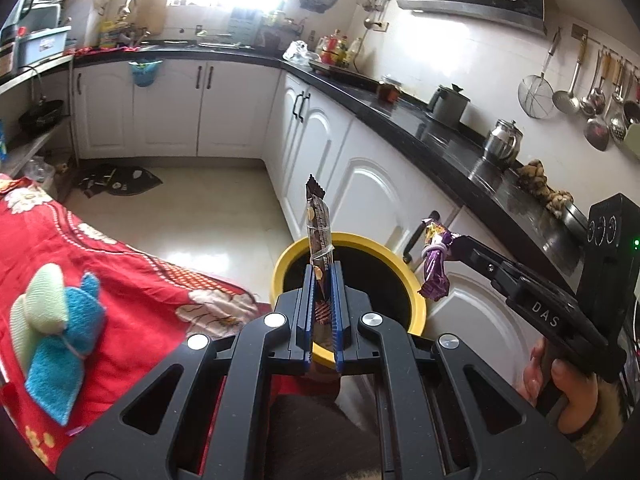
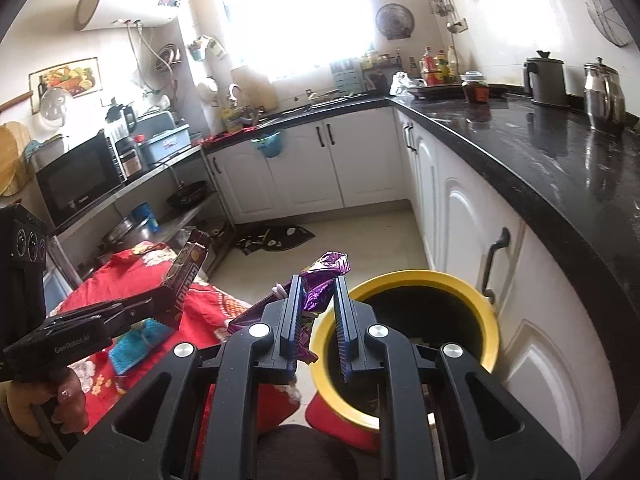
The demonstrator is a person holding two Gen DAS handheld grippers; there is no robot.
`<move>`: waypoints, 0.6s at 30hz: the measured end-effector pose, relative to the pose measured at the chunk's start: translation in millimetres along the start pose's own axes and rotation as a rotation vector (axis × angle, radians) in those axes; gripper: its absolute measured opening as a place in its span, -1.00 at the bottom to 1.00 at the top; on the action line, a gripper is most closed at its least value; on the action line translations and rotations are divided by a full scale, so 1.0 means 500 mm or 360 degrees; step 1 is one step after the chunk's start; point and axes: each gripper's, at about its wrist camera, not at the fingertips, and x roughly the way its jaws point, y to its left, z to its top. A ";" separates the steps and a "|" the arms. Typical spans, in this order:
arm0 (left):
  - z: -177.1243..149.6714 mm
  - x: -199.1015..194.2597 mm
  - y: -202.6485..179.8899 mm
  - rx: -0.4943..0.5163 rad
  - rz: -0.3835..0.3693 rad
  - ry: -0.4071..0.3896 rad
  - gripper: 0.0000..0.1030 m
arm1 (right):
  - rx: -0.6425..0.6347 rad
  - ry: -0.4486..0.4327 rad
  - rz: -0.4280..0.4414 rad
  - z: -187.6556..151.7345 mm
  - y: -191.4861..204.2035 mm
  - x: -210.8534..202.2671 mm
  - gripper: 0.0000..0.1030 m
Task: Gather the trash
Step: 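Carry the snack bar and purple wrapper in both tools over the bin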
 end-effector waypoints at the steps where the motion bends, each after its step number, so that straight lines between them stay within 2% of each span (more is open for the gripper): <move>1: -0.001 0.003 -0.001 0.0003 -0.0005 0.0004 -0.93 | -0.0001 0.0001 -0.0019 0.000 -0.005 0.001 -0.70; 18: -0.008 0.090 -0.028 0.0033 -0.0074 0.0102 -0.93 | -0.0005 0.0026 -0.0243 -0.021 -0.068 0.028 -0.70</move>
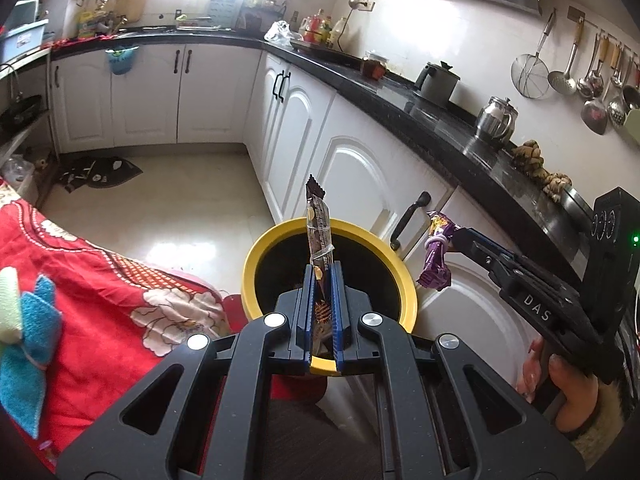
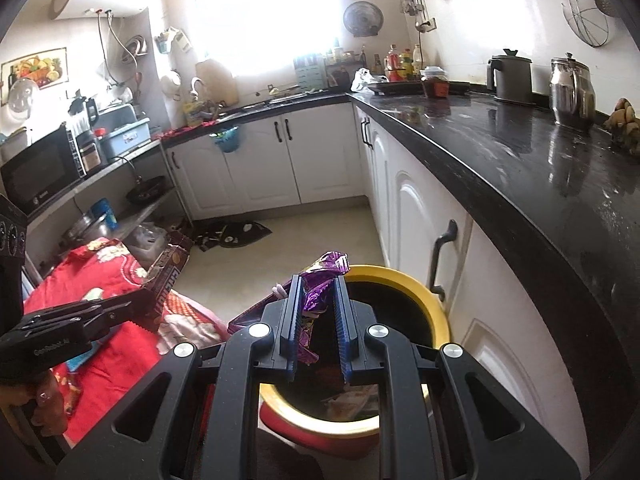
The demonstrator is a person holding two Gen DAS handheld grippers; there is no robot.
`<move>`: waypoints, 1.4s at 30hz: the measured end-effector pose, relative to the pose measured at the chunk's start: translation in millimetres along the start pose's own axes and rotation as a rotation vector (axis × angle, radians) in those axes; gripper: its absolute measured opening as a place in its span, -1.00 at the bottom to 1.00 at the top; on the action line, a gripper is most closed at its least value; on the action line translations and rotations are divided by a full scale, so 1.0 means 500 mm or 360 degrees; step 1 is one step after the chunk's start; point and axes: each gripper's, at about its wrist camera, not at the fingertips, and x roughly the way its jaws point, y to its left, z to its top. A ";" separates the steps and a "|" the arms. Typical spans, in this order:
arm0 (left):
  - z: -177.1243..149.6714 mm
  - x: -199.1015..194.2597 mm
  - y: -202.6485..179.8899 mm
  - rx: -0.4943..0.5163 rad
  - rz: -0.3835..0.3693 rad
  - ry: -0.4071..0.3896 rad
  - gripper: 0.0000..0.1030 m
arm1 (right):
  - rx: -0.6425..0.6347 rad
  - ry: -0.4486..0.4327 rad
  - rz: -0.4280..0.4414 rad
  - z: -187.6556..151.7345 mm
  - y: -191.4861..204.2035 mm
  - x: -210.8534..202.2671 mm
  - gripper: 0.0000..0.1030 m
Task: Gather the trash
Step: 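Carry the snack bar and purple wrapper in both tools over the bin, then open both tools to drop the snack bar and purple wrapper into the bin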
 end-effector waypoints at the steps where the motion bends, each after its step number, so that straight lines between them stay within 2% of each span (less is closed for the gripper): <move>1: 0.000 0.004 0.000 -0.0001 -0.0001 0.0005 -0.93 | 0.0003 0.0004 -0.0004 -0.002 -0.002 0.003 -0.70; 25: -0.024 0.137 -0.018 0.0004 -0.0050 0.0195 -0.93 | 0.0029 0.0193 -0.0117 -0.078 -0.047 0.105 -0.67; 39: -0.027 0.205 -0.013 -0.0011 -0.0044 0.0277 -0.92 | 0.0074 0.0246 -0.0145 -0.101 -0.066 0.144 -0.60; 40: -0.026 0.209 -0.009 -0.0024 -0.0035 0.0273 -0.90 | 0.0081 0.0251 -0.0146 -0.104 -0.066 0.145 -0.58; 42: -0.026 0.212 -0.002 -0.0049 -0.0021 0.0272 -0.54 | 0.0092 0.0258 -0.0160 -0.107 -0.068 0.148 -0.36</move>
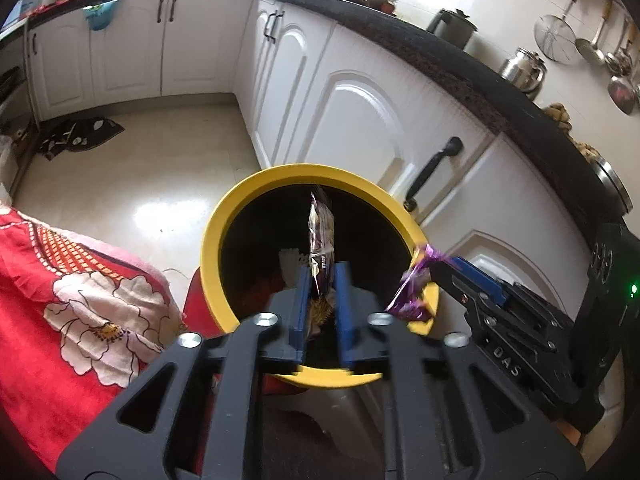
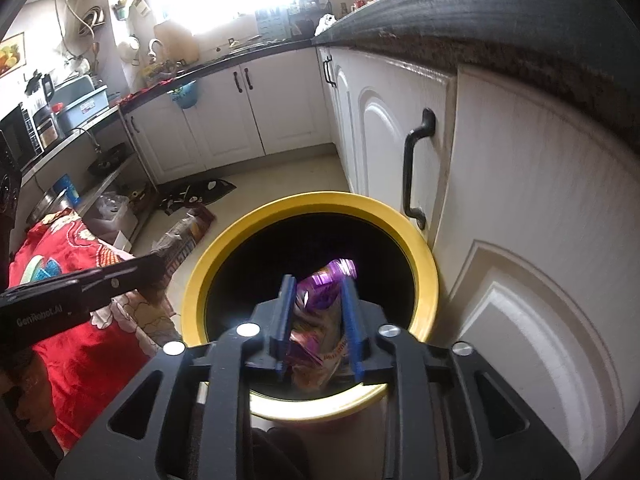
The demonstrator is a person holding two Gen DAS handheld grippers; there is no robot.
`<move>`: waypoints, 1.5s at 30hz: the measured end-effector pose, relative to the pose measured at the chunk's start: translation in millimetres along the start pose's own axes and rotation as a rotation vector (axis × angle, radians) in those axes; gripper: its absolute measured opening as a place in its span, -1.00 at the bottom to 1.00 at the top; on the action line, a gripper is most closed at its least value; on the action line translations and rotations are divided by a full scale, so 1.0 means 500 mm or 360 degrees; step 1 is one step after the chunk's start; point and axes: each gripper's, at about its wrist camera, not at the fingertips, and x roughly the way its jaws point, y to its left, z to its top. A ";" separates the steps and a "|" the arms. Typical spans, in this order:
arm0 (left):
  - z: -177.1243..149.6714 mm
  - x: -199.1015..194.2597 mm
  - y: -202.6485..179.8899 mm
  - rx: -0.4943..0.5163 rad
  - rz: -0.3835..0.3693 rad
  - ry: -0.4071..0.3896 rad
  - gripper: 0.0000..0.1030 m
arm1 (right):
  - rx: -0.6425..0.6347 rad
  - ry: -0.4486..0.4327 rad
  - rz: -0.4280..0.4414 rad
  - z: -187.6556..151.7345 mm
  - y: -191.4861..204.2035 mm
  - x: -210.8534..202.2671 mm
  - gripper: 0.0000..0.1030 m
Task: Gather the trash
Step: 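Open both tools to drop the snack bar and purple wrapper into the bin, then move both open tools back to the candy tube and knitted cloth on the bedspread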
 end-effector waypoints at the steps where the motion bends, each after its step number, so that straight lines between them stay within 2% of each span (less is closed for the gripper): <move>1: 0.000 0.000 0.006 -0.0019 0.0007 0.0001 -0.47 | 0.0006 -0.0005 -0.0003 -0.001 -0.002 -0.001 -0.34; 3: 0.000 -0.004 0.013 -0.0035 0.0019 -0.0004 -0.45 | 0.0012 -0.0008 -0.0002 -0.001 -0.004 -0.002 -0.31; 4: -0.001 -0.009 0.018 -0.0046 0.0024 -0.0011 -0.37 | 0.0015 -0.0010 -0.0001 0.000 -0.004 -0.003 -0.29; 6: -0.002 -0.020 0.026 -0.0065 0.0037 -0.0023 -0.10 | 0.0029 -0.0022 0.0010 0.001 -0.004 -0.008 -0.13; 7: -0.003 -0.030 0.031 -0.0077 0.0045 -0.0037 -0.06 | 0.0032 -0.0030 0.0013 0.000 -0.002 -0.010 -0.11; 10: -0.004 -0.056 0.044 -0.0109 0.0073 -0.0074 0.26 | 0.0029 -0.0054 0.0031 0.005 0.007 -0.023 0.01; 12: -0.006 -0.081 0.054 -0.0139 0.0100 -0.0109 0.59 | 0.0026 -0.0073 0.0046 0.009 0.015 -0.032 0.10; 14: -0.008 -0.103 0.064 -0.0173 0.0115 -0.0134 0.77 | 0.0006 -0.0096 0.0060 0.014 0.026 -0.045 0.16; 28: -0.039 -0.291 0.146 -0.0306 0.0334 -0.0381 0.79 | -0.0100 -0.0195 0.0241 0.034 0.114 -0.119 0.34; 45: -0.086 -0.434 0.244 -0.0430 0.0507 -0.0550 0.79 | -0.0246 -0.0183 0.0485 0.012 0.256 -0.176 0.44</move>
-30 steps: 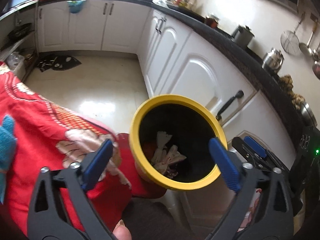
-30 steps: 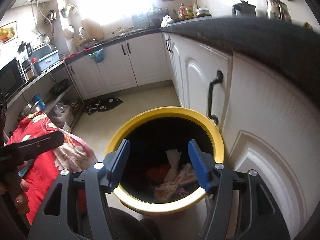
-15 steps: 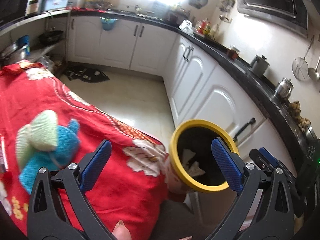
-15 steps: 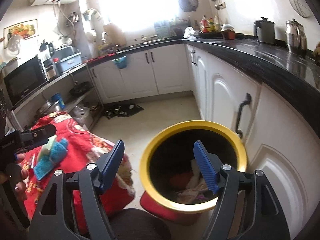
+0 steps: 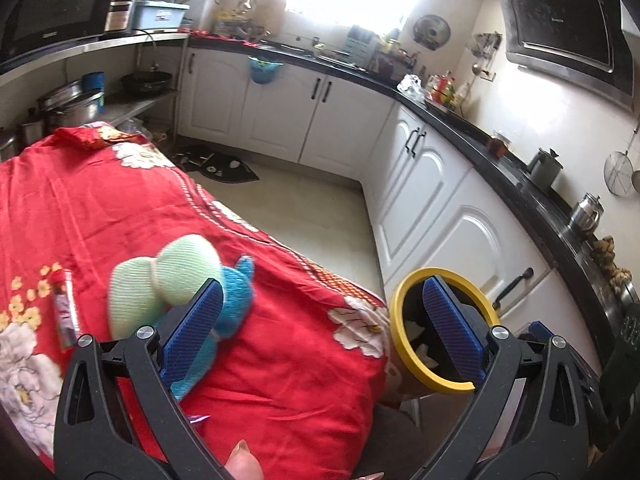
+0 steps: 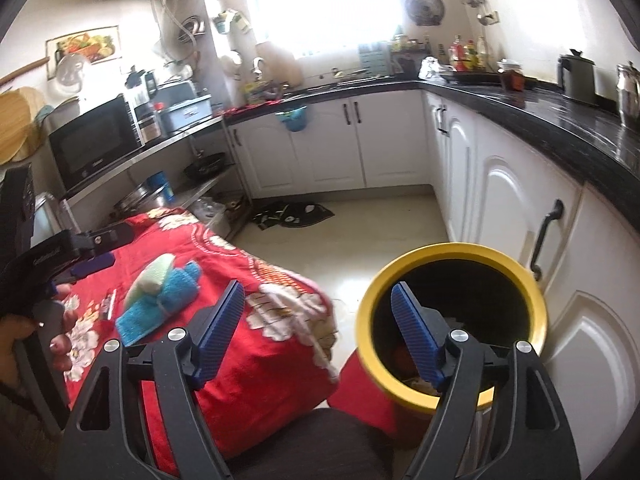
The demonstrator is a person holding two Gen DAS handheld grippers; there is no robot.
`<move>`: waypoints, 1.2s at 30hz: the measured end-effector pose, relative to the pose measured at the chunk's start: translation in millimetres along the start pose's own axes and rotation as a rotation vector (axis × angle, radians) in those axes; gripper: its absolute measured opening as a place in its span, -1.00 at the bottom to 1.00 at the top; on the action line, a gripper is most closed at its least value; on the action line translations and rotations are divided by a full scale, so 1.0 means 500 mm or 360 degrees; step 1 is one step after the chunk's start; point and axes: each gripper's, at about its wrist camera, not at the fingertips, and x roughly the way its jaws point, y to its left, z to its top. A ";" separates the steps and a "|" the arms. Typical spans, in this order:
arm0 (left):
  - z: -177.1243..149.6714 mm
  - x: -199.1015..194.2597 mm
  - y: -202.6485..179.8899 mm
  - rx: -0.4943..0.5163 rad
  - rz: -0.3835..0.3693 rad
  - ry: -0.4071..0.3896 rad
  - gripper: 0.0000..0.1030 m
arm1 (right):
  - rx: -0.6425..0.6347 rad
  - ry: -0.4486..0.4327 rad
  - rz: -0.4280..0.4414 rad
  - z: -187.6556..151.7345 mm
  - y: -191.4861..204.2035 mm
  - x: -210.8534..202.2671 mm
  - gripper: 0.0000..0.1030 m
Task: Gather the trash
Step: 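Move both open tools back to the candy tube and knitted cloth on the bedspread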
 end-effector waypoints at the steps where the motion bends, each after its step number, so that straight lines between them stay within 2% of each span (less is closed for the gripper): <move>1: 0.000 -0.004 0.007 -0.0004 0.0007 -0.0005 0.79 | -0.0013 0.0003 0.0012 -0.001 0.010 0.000 0.45; 18: -0.011 -0.081 0.159 -0.0168 0.0187 -0.0077 0.79 | -0.0178 0.0074 0.0194 -0.002 0.141 0.040 0.47; 36: -0.045 -0.118 0.314 -0.0377 0.0370 -0.0095 0.79 | -0.0250 0.0250 0.0392 -0.008 0.270 0.154 0.47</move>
